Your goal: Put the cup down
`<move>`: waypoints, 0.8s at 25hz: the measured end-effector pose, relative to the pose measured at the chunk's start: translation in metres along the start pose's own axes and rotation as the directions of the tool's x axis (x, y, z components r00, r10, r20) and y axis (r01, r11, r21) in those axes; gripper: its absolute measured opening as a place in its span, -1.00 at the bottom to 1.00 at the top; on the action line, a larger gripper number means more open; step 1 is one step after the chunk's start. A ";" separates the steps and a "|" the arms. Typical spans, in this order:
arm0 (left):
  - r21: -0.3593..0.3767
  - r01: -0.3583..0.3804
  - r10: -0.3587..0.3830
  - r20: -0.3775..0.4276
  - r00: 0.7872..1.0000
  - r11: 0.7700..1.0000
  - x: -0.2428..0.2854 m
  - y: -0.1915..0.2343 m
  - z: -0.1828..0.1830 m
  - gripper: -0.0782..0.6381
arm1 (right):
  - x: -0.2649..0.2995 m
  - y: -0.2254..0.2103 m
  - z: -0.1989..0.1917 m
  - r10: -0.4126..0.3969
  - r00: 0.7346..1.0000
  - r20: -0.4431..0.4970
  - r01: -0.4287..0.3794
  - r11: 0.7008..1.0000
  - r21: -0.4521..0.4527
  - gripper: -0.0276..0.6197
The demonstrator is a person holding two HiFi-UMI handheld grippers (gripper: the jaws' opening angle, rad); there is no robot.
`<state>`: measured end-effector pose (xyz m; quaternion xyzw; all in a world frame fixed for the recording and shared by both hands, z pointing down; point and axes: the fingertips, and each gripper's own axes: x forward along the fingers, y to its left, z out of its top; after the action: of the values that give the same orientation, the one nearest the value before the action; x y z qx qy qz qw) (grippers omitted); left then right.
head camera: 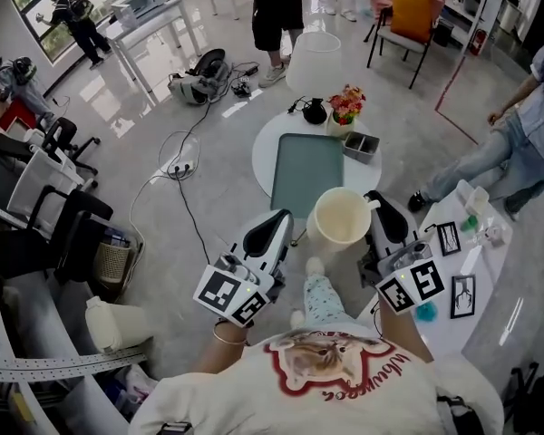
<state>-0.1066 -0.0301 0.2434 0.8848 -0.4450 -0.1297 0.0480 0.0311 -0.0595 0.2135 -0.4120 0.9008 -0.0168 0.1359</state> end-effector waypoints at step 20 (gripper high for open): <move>0.010 -0.031 0.031 0.020 0.999 0.999 0.137 0.115 0.013 -0.74 | 0.145 -0.106 -0.008 0.032 0.999 -0.004 -0.032 0.999 0.003 -0.76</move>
<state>-0.1212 -0.2077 0.2282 0.8767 -0.4598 -0.1354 0.0409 0.0168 -0.2383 0.2025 -0.3973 0.9076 -0.0169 0.1348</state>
